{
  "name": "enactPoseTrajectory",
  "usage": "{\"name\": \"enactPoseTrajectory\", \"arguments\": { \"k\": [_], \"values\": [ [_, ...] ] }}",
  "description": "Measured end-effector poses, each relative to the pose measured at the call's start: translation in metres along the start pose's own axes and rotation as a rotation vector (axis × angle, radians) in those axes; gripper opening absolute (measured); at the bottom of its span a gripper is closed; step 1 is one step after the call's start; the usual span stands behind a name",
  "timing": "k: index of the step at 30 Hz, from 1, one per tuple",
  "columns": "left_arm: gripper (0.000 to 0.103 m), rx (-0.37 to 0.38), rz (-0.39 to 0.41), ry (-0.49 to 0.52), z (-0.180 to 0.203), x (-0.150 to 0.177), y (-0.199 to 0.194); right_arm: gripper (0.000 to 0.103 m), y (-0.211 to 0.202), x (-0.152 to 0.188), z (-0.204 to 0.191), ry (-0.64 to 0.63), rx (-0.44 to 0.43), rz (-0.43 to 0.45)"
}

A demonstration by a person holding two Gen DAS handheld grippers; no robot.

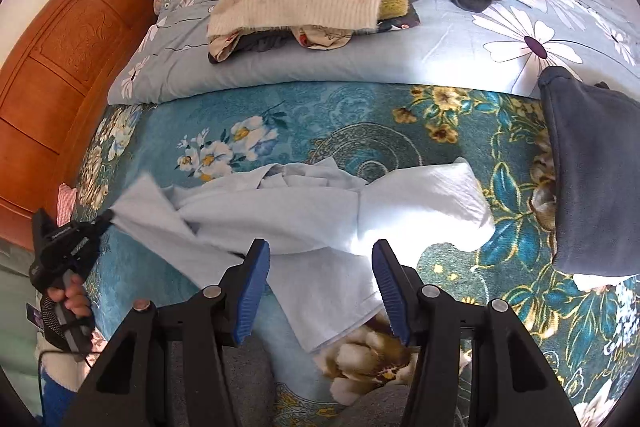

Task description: Fold clothes

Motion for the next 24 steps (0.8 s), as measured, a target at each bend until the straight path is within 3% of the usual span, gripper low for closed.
{"name": "enactPoseTrajectory", "arguments": {
  "k": [3,7,11,17,24],
  "values": [
    [0.002,-0.103,0.028,-0.002,-0.034,-0.010,-0.015,0.054,0.004,0.001,0.010,0.010,0.010,-0.008],
    [0.002,-0.164,0.039,-0.041,-0.067,-0.008,-0.027,0.054,0.013,-0.001,0.016,0.013,0.019,-0.022],
    [0.002,-0.223,-0.009,-0.035,-0.094,0.003,-0.032,0.054,0.025,-0.008,0.010,-0.008,0.012,-0.033],
    [0.004,-0.204,-0.058,-0.069,-0.111,0.023,-0.031,0.054,0.057,-0.023,-0.006,-0.038,-0.013,-0.062],
    [0.008,-0.191,-0.085,-0.042,-0.101,0.023,-0.035,0.054,0.094,-0.027,-0.016,0.144,-0.124,-0.125]
  ]
}}
Point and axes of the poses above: each gripper's, at about its wrist camera, not at the fingertips, and y roughly the way its jaws point, z to its right, x to its underside, the point moved 6 cm from there along y, roughly the way its jaws point, and after that the axes turned 7 degrees about z, right-handed, at the moved point
